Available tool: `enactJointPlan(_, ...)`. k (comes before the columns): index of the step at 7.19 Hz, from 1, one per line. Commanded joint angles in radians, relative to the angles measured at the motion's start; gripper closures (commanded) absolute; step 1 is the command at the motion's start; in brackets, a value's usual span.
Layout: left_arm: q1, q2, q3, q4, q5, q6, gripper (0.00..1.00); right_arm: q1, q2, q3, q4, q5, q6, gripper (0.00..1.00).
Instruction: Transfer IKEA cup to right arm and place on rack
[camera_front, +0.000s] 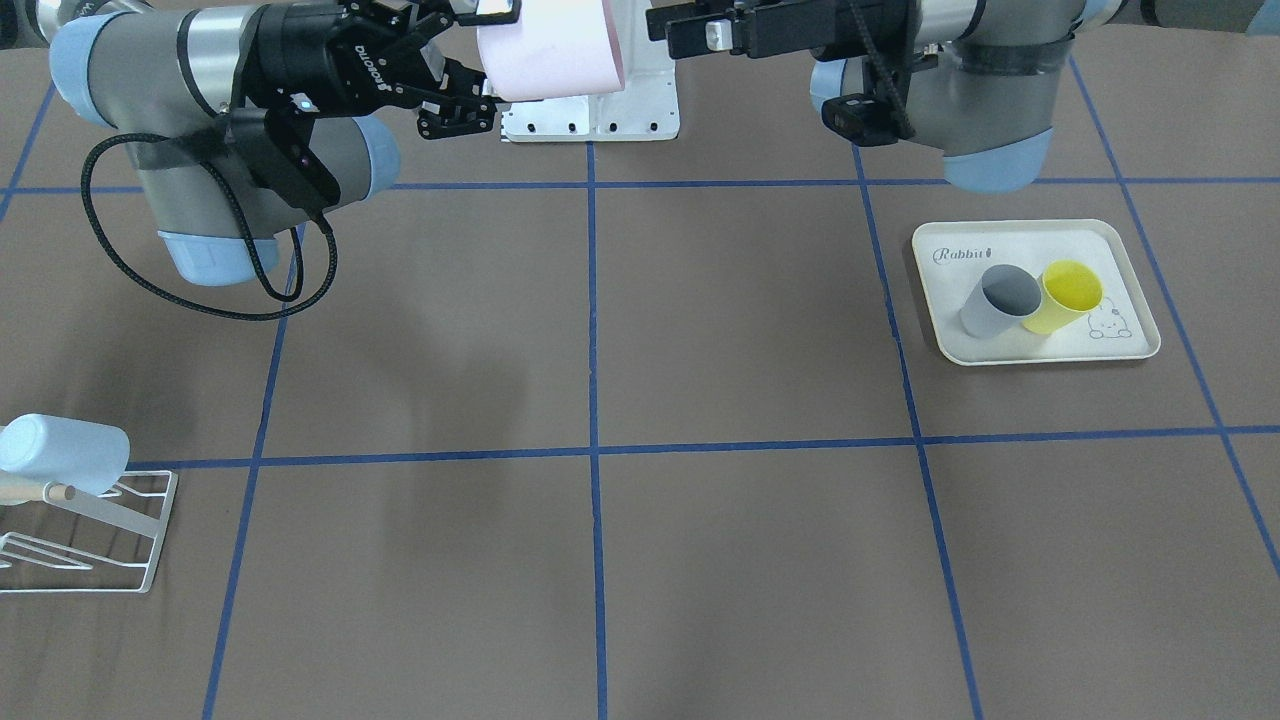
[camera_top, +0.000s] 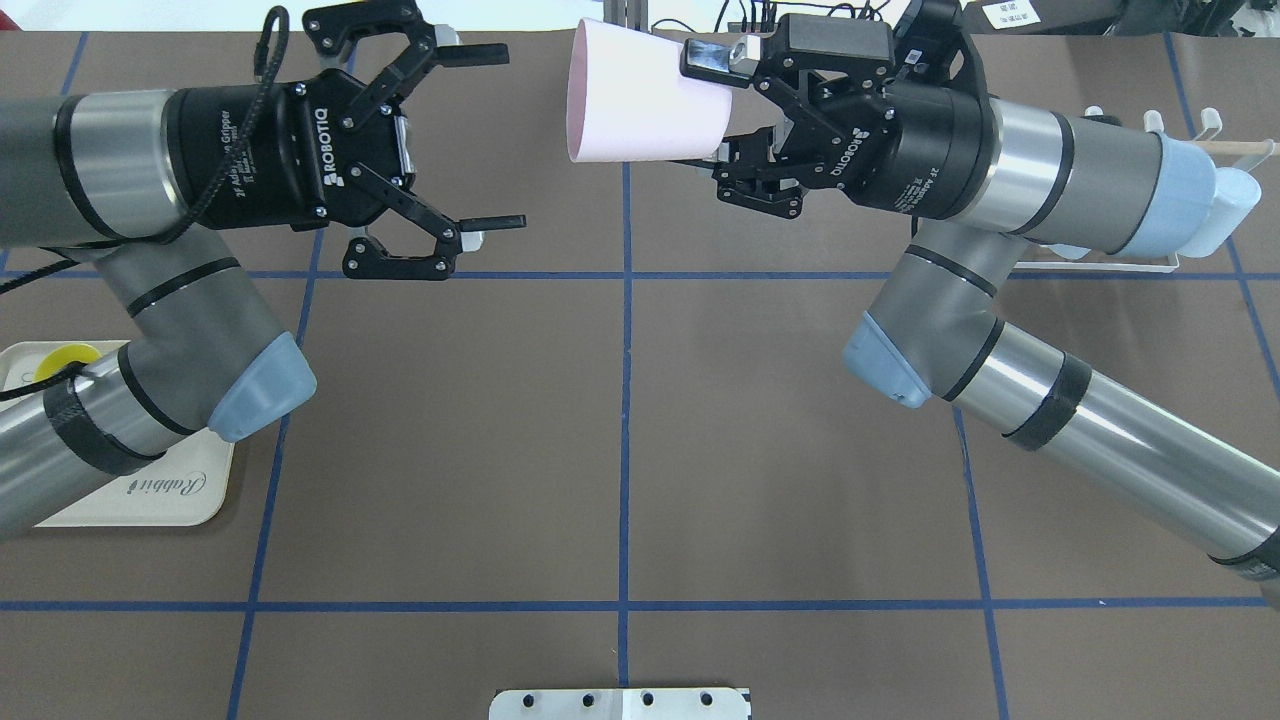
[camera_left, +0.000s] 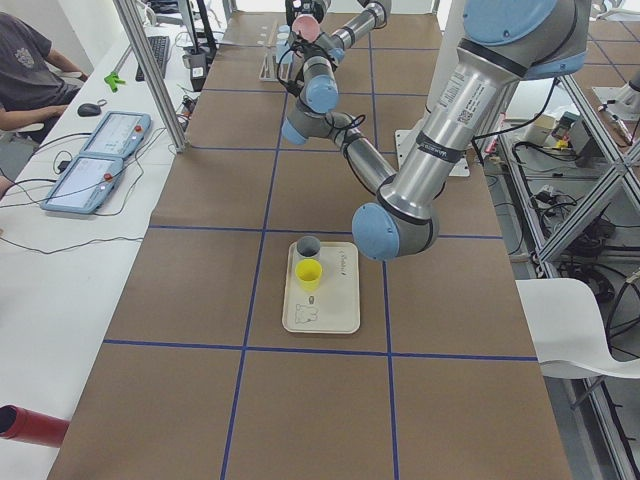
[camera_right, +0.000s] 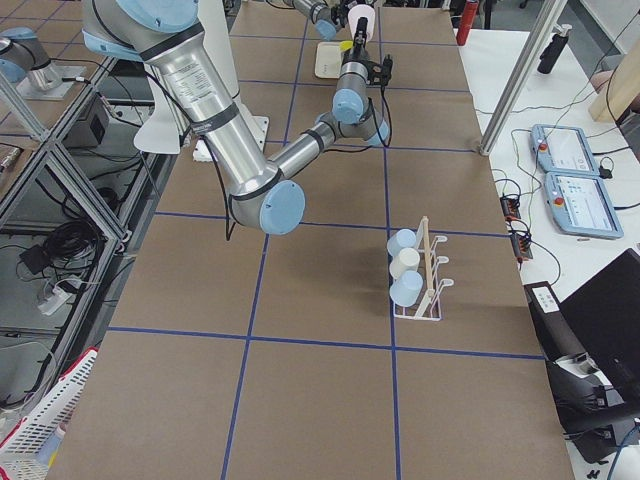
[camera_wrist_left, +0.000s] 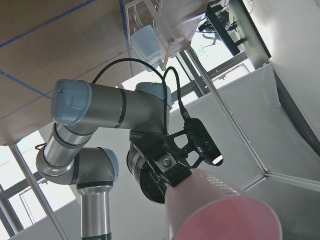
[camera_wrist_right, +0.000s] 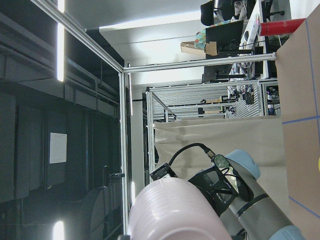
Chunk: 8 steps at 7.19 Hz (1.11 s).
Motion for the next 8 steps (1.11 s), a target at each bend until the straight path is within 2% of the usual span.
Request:
enactJointPlan(1,-0.054,0.060,0.002,0.021,-0.064,0.174,0.00,0.026,-0.013,-0.029,-0.048,0.008,-0.104,0.60)
enactJointPlan(3,-0.117,0.060,-0.001,0.253,-0.246,0.496,0.00,0.023,-0.032,-0.040,-0.234,0.030,-0.313,0.60)
enactJointPlan(4,-0.170,0.062,0.000,0.338,-0.293,0.608,0.00,0.040,-0.033,-0.040,-0.317,0.046,-0.362,0.60)
enactJointPlan(6,-0.258,0.092,-0.001,0.519,-0.351,0.834,0.00,0.112,-0.033,-0.028,-0.545,0.153,-0.559,0.61)
enactJointPlan(7,-0.301,0.130,-0.003,0.551,-0.391,0.920,0.00,0.191,-0.032,-0.025,-0.638,0.229,-0.584,0.61)
enactJointPlan(8,-0.315,0.170,-0.003,0.562,-0.393,0.991,0.00,0.251,-0.038,-0.020,-0.712,0.300,-0.663,0.61)
